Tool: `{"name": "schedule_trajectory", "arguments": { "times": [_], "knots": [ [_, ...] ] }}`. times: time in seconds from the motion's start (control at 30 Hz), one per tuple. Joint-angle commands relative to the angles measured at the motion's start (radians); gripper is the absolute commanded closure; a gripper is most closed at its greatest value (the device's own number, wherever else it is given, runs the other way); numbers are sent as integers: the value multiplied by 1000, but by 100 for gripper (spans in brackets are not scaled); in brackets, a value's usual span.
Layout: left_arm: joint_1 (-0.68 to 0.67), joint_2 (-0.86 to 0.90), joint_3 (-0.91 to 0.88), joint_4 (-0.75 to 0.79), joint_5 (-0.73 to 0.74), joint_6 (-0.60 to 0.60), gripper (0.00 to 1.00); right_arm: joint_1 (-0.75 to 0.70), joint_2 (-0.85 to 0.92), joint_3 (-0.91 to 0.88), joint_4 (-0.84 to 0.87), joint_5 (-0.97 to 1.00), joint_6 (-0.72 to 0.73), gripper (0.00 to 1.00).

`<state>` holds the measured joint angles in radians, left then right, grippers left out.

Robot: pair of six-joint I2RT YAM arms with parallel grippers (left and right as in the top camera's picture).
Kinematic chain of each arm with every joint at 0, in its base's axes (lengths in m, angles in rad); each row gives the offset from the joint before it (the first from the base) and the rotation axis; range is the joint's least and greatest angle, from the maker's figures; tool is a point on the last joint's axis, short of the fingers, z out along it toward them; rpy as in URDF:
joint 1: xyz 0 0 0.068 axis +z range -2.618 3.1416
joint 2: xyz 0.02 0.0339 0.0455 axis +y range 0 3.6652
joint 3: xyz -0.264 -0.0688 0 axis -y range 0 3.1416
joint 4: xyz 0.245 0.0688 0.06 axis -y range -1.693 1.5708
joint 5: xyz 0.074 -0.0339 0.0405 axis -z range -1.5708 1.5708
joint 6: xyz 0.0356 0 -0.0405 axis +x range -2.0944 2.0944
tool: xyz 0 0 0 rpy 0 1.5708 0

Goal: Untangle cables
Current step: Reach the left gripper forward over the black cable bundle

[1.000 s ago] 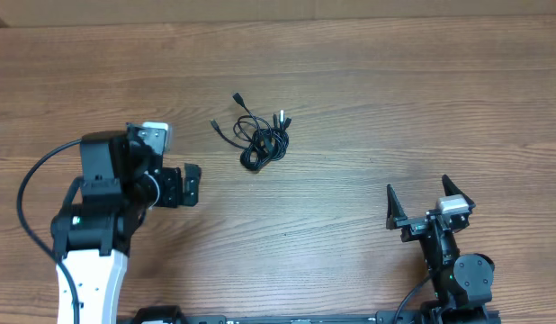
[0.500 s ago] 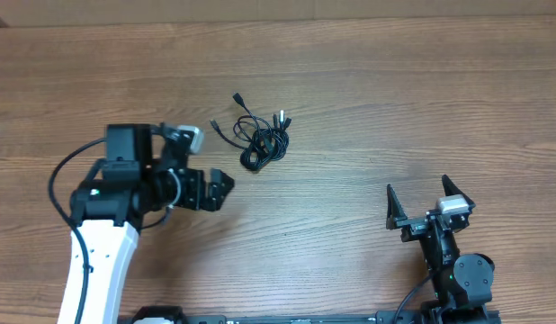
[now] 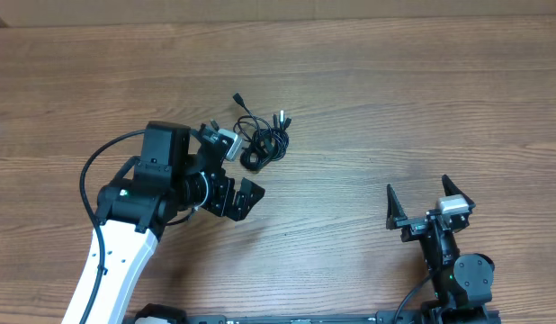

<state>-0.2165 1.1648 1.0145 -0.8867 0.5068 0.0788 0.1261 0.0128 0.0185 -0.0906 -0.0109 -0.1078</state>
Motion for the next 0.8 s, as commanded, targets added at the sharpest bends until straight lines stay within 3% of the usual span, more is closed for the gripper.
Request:
{"name": "schedule_trajectory", "arguments": {
  "times": [0.0, 0.27, 0.5, 0.6, 0.77],
  "knots": [
    [-7, 27, 24, 1, -84, -42, 0, 2, -10, -10, 6, 10, 6, 0],
    [-71, 98, 21, 24, -363, -221, 0, 2, -10, -10, 6, 10, 6, 0],
    [-90, 225, 21, 35, -401, -327, 0, 2, -10, -10, 6, 10, 6, 0],
    [-91, 286, 21, 37, -449, -429, 0, 2, -10, -10, 6, 10, 6, 0],
    [-92, 349, 21, 84, -422, -518, 0, 2, -10, -10, 6, 10, 6, 0]
  ]
}}
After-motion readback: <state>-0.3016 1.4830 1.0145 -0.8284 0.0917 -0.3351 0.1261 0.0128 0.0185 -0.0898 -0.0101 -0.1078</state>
